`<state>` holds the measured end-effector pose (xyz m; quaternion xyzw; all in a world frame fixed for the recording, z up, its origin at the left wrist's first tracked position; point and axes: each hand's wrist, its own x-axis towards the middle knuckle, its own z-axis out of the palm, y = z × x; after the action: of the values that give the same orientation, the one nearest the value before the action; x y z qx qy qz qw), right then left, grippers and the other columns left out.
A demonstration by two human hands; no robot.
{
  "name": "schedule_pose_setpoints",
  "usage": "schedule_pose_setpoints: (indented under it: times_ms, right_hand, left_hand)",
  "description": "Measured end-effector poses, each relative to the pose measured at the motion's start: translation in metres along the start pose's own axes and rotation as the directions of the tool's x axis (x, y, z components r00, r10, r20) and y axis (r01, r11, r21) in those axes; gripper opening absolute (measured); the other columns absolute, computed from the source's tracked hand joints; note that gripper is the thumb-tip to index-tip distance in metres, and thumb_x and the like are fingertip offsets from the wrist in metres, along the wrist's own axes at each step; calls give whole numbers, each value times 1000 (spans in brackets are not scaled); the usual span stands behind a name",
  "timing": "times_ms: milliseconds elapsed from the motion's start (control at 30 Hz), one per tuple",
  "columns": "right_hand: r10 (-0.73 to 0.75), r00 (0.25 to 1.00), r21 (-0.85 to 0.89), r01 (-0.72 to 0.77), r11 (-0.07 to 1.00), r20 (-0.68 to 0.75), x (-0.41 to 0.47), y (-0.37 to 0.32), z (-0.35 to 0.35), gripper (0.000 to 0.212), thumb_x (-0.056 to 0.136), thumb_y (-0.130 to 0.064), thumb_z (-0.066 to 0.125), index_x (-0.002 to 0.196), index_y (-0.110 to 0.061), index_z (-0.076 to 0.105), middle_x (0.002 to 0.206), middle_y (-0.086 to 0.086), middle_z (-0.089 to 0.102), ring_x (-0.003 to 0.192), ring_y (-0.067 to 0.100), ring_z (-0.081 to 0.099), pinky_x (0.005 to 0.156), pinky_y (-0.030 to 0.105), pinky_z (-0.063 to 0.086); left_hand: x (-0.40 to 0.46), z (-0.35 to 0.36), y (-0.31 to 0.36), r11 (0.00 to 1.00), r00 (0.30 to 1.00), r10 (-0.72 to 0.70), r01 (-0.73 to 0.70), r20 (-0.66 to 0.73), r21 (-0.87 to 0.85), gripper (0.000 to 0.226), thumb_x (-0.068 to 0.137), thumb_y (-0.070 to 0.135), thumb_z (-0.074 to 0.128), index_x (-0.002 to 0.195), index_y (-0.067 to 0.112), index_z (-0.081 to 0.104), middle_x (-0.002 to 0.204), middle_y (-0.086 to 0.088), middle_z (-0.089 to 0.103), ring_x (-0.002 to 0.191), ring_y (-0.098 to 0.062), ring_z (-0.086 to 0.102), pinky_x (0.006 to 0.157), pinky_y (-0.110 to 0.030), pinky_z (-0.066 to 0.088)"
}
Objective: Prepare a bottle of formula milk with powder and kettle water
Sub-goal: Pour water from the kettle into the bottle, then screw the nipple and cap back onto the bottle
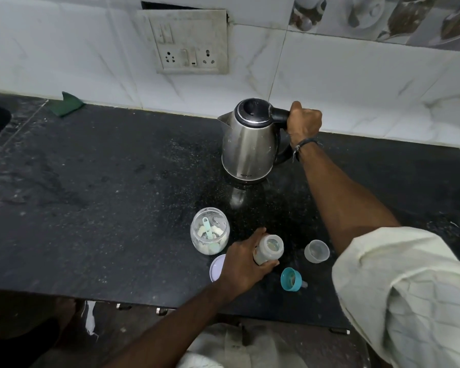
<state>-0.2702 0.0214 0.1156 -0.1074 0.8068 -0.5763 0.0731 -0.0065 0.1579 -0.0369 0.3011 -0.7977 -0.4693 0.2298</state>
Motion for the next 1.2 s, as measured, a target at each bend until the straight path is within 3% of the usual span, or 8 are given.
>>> schedule_pose_setpoints:
  times_ms: [167, 333, 500, 600, 733, 867, 1000, 1200]
  right_hand:
    - [64, 998, 49, -64, 997, 1, 1, 7, 0, 38, 78, -24, 58, 45, -14, 42, 46, -2, 42, 50, 21, 45, 56, 39, 52]
    - [59, 995, 33, -62, 998, 85, 1, 2, -6, 34, 85, -19, 55, 53, -12, 48, 56, -1, 50, 50, 17, 53, 39, 20, 41]
    - [35, 987, -17, -33, 999, 160, -1, 3, -15, 33, 87, -23, 57, 57, -14, 48, 63, -1, 51, 61, 18, 50, 55, 28, 38]
    - [18, 995, -17, -17, 1000, 95, -4, 8, -21, 39, 87, -26, 57, 53, -15, 44, 59, -3, 47, 60, 16, 44, 58, 30, 35]
    - [12, 995, 41, -8, 999, -96, -15, 19, -34, 36, 86, -24, 54, 53, -17, 40, 56, -6, 41, 53, 11, 37, 54, 28, 28]
    - [58, 978, 170, -24, 985, -199, -30, 37, -53, 28, 77, -16, 55, 50, -18, 48, 57, -3, 50, 56, 14, 43, 58, 33, 38]
    - [-33, 997, 157, 43, 987, -65, -54, 56, -76, 24, 80, -7, 59, 62, -20, 68, 65, 3, 68, 64, 14, 61, 66, 33, 53]
    - [-162, 946, 6, 167, 986, 279, -116, 79, -127, 14, 92, 2, 61, 94, -6, 71, 81, 6, 72, 68, 10, 66, 70, 20, 57]
  left_hand:
    - [0, 1, -2, 1000, 1000, 6, -6, -8, -13, 84, 70, 52, 79, 141, 17, 52, 123, 3, 70, 110, -9, 67, 95, -33, 54]
    - [0, 1, -2, 1000, 1000, 17, -17, -16, -9, 85, 69, 52, 79, 141, 15, 53, 125, 0, 70, 112, -12, 66, 97, -32, 53]
    - [0, 1, -1, 1000, 999, 30, -30, -22, -1, 86, 69, 55, 76, 140, 13, 53, 124, -1, 70, 110, -15, 68, 95, -35, 55]
    - [0, 1, 0, 999, 999, 37, -37, -27, -4, 87, 67, 57, 75, 140, 12, 54, 124, -2, 70, 111, -17, 68, 95, -33, 54]
    - [0, 0, 0, 999, 999, 32, -33, -25, -8, 88, 66, 54, 76, 140, 13, 54, 124, -1, 70, 111, -15, 67, 97, -32, 53]
    - [0, 1, -1, 1000, 1000, 28, -28, -13, -8, 91, 65, 61, 71, 141, 15, 52, 121, 0, 72, 109, -15, 68, 95, -34, 54]
    - [2, 3, -6, 999, 999, 31, -31, -10, -9, 90, 66, 58, 74, 142, 15, 51, 123, -1, 71, 112, -15, 67, 96, -36, 53]
    - [5, 7, -16, 1000, 1000, 15, -15, 5, -11, 85, 67, 59, 77, 139, 23, 51, 117, 4, 73, 108, -12, 68, 92, -38, 55]
